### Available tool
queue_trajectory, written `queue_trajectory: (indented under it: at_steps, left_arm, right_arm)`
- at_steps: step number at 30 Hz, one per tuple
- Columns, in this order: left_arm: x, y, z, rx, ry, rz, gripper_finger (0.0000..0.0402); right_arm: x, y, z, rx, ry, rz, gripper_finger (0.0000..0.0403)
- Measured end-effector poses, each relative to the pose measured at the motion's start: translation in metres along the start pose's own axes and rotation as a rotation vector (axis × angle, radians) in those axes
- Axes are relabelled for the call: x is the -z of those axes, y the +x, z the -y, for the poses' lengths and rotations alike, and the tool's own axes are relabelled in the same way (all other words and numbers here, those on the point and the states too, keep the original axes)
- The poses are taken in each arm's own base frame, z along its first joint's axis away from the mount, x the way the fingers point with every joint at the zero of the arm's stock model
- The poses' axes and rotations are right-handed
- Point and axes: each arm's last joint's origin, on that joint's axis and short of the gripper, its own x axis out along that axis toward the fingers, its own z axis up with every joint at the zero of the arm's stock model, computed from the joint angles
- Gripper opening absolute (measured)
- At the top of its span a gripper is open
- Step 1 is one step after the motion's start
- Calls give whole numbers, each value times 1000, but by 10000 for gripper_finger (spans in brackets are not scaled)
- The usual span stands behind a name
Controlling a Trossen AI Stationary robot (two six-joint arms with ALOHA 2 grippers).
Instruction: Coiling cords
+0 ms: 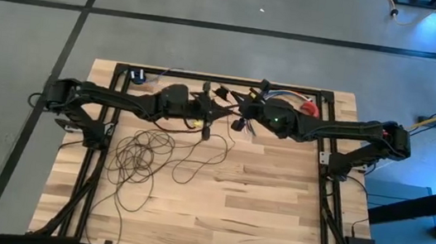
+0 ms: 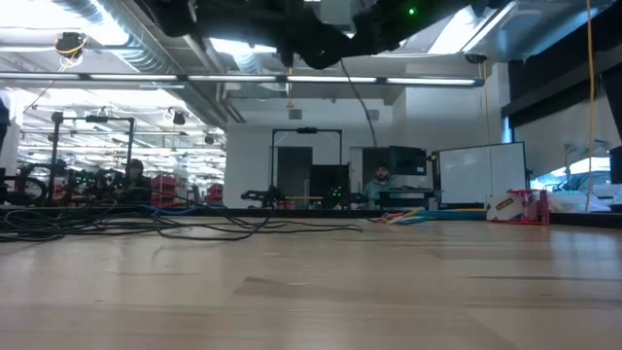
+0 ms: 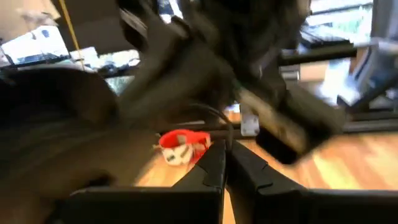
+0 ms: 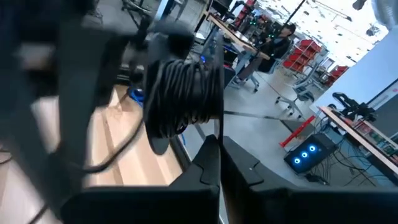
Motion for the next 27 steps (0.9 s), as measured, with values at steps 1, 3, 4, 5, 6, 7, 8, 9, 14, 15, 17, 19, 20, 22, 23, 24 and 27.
queue_trajectory:
  at_steps: [1,3,4,5,6,7,8,9,14,15,17,19,20,22,23,24,27]
  left_arm:
    - [2,1,0,3,15,-11,0]
    - [5,3,1,2,65,-22,0]
    - [5,3,1,-13,89,-27,1]
    - [6,3,0,-38,111,-38,4]
    - [7,3,0,-61,129,-54,10]
    - [8,2,0,-86,142,-73,17]
    - [9,2,0,-112,151,-90,26]
    - [10,2,0,-130,159,-106,35]
    - [16,1,0,-145,172,-176,85]
    - [17,1,1,-142,173,-189,94]
    - [19,1,1,-138,175,-206,106]
    - [22,0,2,-131,186,-237,113]
    - [24,0,2,-126,188,-256,115]
    - [26,-3,3,-114,185,-302,117]
    - [27,-5,3,-107,183,-328,117]
    - [26,-8,3,-101,184,-350,117]
    - [20,-20,2,-94,160,-389,117]
  right_arm:
    - [-1,0,0,4,4,7,1]
    - [-1,0,1,8,8,11,1]
    - [-2,0,1,11,11,16,1]
    - [-2,0,1,8,12,20,1]
    - [-3,0,1,7,15,26,1]
    - [-3,0,2,5,18,33,1]
    - [-4,0,2,2,20,39,1]
    - [-4,0,2,3,22,41,1]
    - [-7,-1,3,7,37,71,1]
    - [-7,-1,3,8,38,73,1]
    - [-7,-1,3,8,37,73,1]
    - [-7,-1,3,9,34,71,1]
    - [-6,0,3,11,30,64,1]
    - [-6,0,2,10,25,56,1]
    - [-5,0,2,8,24,54,1]
    - [-5,0,2,6,21,49,1]
    - [-4,0,2,3,18,43,1]
